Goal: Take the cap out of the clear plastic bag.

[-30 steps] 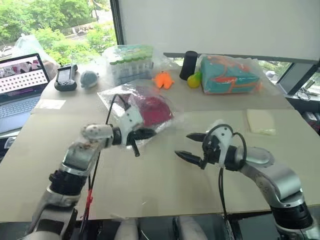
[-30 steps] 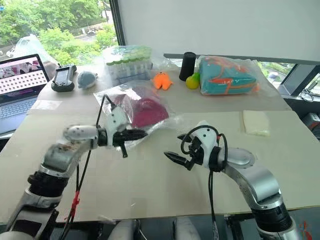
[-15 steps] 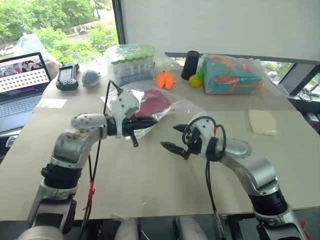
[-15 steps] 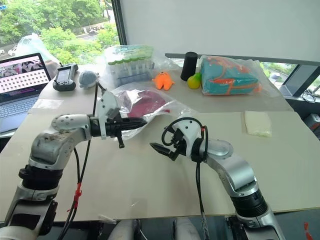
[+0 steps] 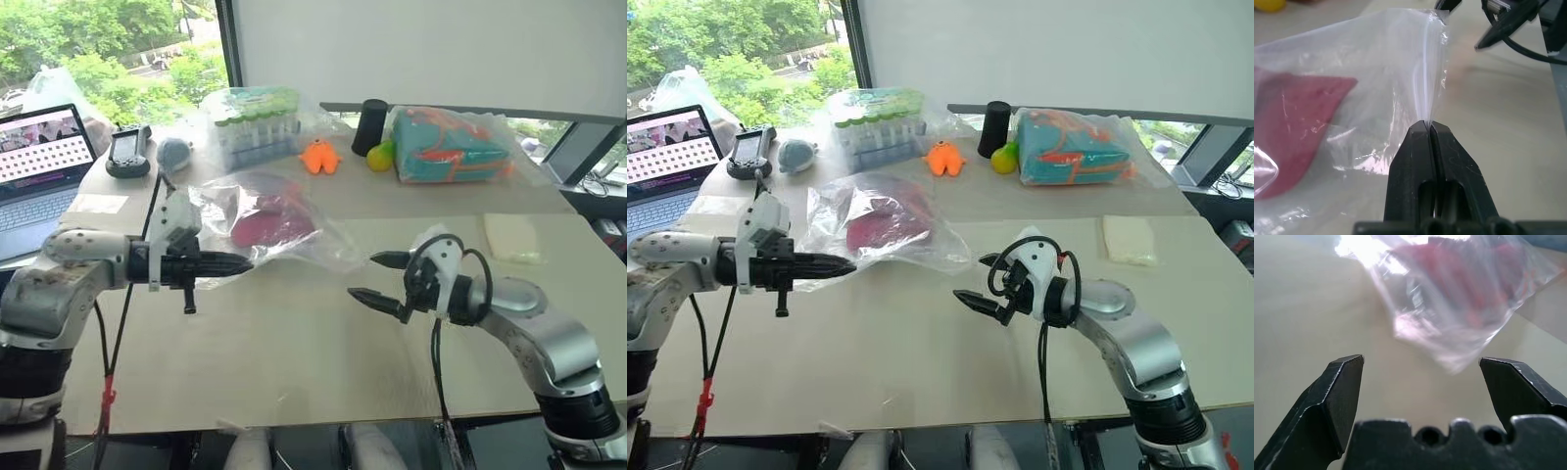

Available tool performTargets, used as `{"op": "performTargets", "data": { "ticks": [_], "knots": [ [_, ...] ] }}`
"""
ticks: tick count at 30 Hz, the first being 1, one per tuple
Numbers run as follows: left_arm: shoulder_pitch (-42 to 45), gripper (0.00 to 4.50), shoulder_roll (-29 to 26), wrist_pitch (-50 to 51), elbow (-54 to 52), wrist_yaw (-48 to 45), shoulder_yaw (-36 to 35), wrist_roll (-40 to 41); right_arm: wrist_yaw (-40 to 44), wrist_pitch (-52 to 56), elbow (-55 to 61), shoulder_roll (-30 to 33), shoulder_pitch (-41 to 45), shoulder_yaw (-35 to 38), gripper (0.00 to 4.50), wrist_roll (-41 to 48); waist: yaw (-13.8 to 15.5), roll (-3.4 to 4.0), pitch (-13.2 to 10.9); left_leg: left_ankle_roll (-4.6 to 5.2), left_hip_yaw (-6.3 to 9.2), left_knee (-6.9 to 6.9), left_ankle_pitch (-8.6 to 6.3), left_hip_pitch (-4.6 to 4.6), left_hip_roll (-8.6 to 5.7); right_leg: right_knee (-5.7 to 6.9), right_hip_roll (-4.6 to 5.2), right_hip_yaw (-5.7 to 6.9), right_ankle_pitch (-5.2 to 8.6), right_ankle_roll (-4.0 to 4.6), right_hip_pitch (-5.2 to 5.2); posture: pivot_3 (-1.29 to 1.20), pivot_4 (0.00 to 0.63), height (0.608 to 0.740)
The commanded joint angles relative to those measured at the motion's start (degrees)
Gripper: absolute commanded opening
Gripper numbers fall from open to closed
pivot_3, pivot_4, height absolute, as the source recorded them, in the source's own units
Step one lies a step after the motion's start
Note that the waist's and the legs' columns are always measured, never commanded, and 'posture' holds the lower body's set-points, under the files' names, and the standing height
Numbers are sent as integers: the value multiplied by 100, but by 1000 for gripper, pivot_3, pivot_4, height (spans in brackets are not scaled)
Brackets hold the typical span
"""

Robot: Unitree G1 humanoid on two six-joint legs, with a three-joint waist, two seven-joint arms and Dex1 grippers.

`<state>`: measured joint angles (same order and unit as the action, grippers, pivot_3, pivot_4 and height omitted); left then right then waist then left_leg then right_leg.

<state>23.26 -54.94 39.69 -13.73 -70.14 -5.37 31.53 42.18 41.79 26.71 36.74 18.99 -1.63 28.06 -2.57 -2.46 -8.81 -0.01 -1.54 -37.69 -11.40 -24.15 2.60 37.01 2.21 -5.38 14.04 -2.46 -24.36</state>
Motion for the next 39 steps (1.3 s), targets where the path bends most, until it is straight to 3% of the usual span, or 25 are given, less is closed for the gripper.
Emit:
{"op": "performTargets", "data": {
  "ticks": [1, 10, 13, 18, 24, 29, 39],
  "knots": [
    [-256, 48, -134, -440, -83, 19, -194, -171, 58, -47, 27, 70, 110, 158, 4500, 85, 8, 0, -1, 0, 0, 0, 0, 1, 1, 0, 0, 0, 1, 2, 0, 0, 150, 740],
    [-667, 48, 219, -1563, 128, 512, -67, -880, 246, -152, -277, 110, 306, -2, 4500, -33, 27, 1, -3, 0, -2, 0, 0, -1, 1, 0, 2, 1, 0, 5, -1, 0, 150, 740],
    [-742, 686, 202, -1520, 35, 437, -115, -793, 252, -185, -333, 77, 327, -34, 4500, -81, 19, 1, -3, 0, -2, 0, 0, -1, 1, 0, 1, 1, 0, 6, -1, 0, 150, 740],
    [-905, 2542, -140, -1067, -137, 2, -162, -472, 261, -163, -356, 21, 327, -69, 4500, -100, 5, 1, -3, 0, -3, 0, 0, -1, 2, 1, 1, 1, 1, 4, -1, 0, 150, 740],
    [-685, 2542, -288, -743, -71, -147, -209, -120, 250, -151, -356, 6, 301, -100, 4500, -96, 10, 4, -5, 0, -4, 0, 0, 0, 3, 1, 1, 2, 2, 5, -2, 0, 150, 740],
    [-104, 2542, 63, -528, -223, 227, -61, 39, 256, -140, -356, 9, 297, -109, 4500, -97, 50, 3, -7, 0, -3, 0, 0, -1, 0, 0, 2, 4, 2, 4, 0, 0, 150, 740],
    [872, 2542, 748, -594, -393, 774, 744, -397, 204, -82, -311, -30, 320, -125, 4500, -83, 22, 2, -7, 0, 0, -1, 0, -2, -1, 3, -3, 1, 0, 2, 1, 0, 150, 740]
  ]
}}
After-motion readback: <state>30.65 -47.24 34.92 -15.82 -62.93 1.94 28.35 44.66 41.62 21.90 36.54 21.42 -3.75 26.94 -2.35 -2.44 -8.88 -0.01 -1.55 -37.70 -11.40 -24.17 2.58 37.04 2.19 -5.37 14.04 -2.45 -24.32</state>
